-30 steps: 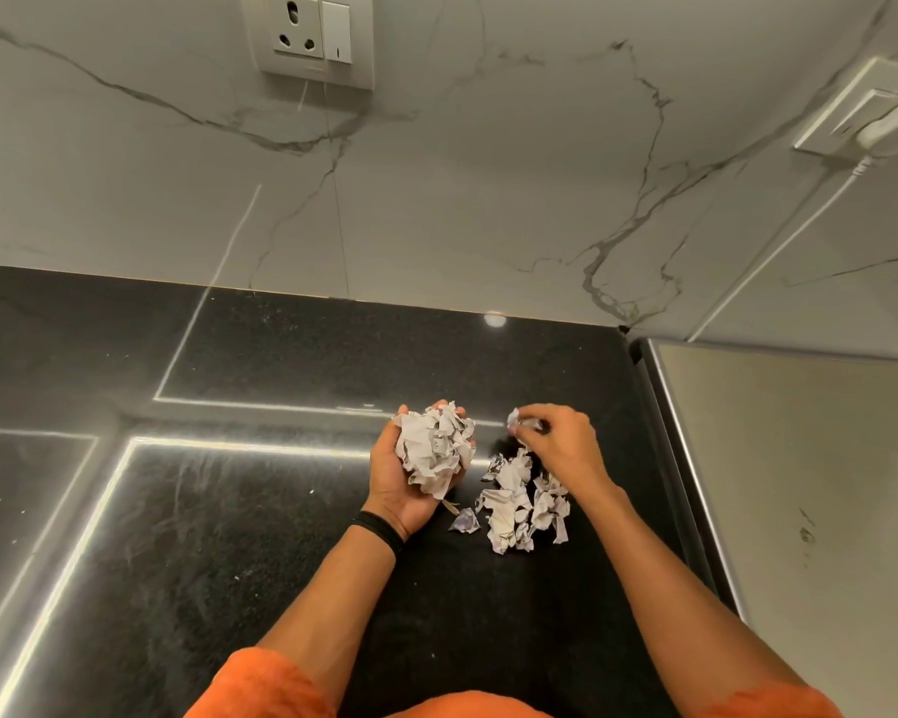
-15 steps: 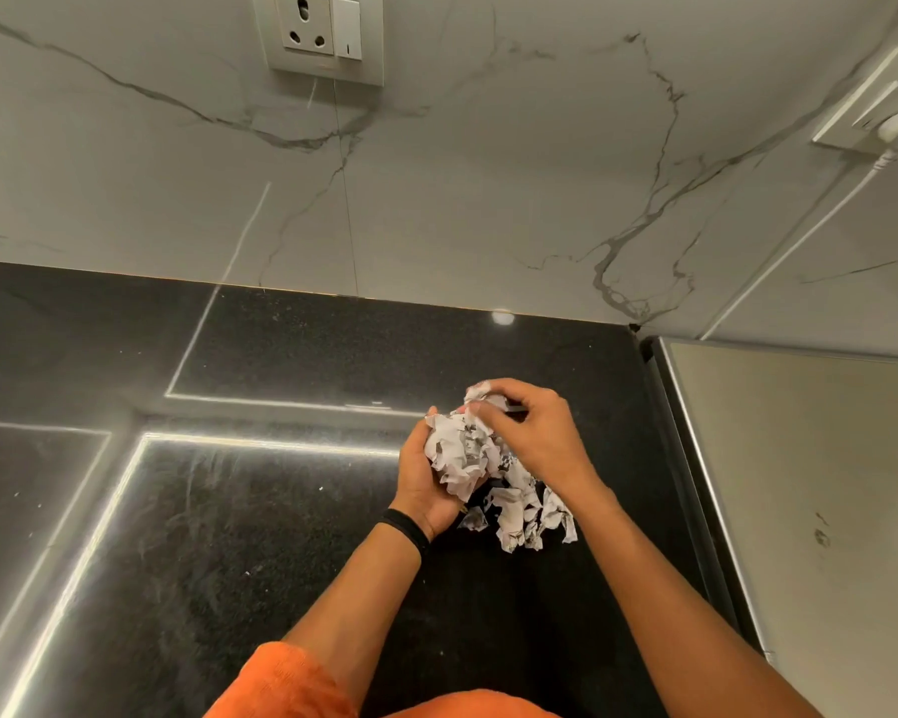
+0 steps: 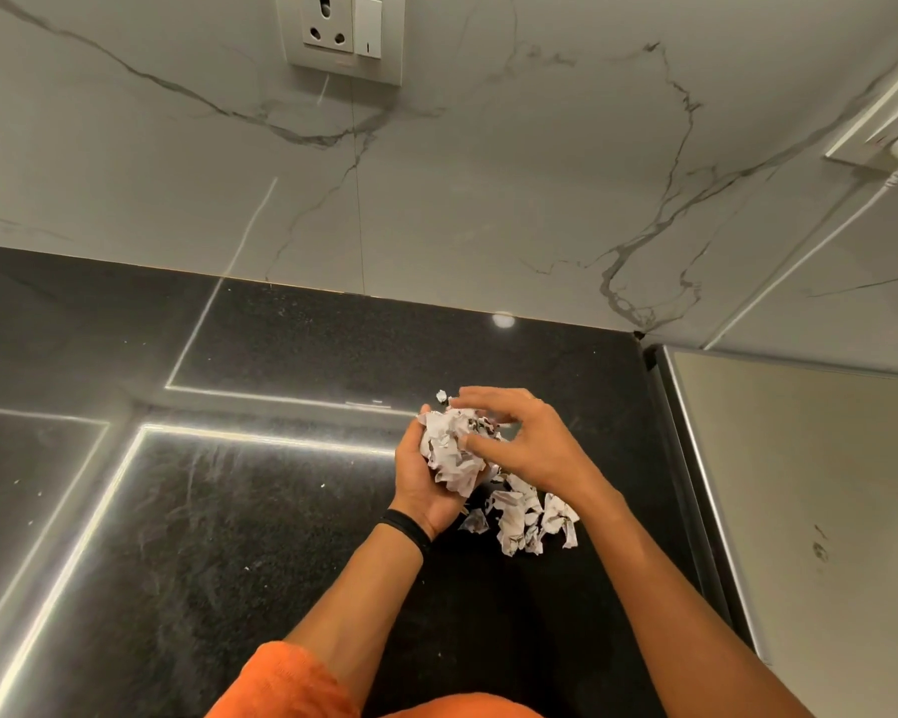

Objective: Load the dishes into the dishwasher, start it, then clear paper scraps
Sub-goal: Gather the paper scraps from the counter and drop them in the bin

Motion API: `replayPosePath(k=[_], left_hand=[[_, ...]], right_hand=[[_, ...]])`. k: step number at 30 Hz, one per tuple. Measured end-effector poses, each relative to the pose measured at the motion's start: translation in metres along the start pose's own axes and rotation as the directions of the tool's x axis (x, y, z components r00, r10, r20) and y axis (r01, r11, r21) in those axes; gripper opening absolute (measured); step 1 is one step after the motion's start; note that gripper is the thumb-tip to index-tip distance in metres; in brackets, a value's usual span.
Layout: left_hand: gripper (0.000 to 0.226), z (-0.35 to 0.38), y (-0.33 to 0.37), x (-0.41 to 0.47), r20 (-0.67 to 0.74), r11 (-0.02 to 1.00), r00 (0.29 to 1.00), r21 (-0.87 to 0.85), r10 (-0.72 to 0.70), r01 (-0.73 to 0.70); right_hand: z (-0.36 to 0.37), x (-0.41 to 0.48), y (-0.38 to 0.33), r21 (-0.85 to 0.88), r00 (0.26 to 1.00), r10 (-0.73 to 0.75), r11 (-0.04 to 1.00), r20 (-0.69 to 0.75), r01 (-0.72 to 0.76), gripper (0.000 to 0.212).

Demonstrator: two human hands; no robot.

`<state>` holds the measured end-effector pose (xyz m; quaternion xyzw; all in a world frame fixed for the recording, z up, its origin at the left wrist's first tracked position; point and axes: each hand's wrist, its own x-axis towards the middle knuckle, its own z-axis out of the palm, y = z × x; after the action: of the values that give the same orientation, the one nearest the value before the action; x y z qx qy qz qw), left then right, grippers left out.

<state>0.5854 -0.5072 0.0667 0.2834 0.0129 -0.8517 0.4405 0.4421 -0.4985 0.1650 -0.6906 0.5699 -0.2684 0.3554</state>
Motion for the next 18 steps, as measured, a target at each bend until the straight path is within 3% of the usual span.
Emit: replayPosePath(k=[4, 6, 11, 14, 18], left_hand=[[0.066, -0.001, 0.003, -0.003, 0.012, 0.999, 1.000, -0.026, 0.028, -0.027], [0.060, -0.004, 0.007, -0.006, -0.015, 0.998, 0.999, -0.038, 0.045, -0.045], [0.060, -0.013, 0.023, -0.018, -0.057, 0.991, 0.995, -0.098, 0.082, -0.088], [0.062, -0.015, 0.033, -0.022, -0.063, 0.984, 0.991, -0.125, 0.121, -0.128], [0.065, -0.021, 0.042, -0.023, -0.075, 0.980, 0.986, -0.121, 0.150, -0.158]], right_hand=[[-0.007, 0.008, 0.016, 0.283, 0.971, 0.126, 0.957, -0.203, -0.065, 0.028], [-0.006, 0.016, 0.036, 0.267, 0.938, 0.201, 0.956, -0.282, -0.125, 0.027], [0.010, 0.044, 0.067, -0.031, 0.965, 0.234, 0.970, -0.121, -0.240, 0.034], [0.026, 0.064, 0.068, -0.269, 0.991, 0.134, 0.955, 0.025, -0.122, 0.042], [0.049, 0.091, 0.069, -0.527, 0.980, 0.042, 0.847, 0.196, 0.069, 0.058]])
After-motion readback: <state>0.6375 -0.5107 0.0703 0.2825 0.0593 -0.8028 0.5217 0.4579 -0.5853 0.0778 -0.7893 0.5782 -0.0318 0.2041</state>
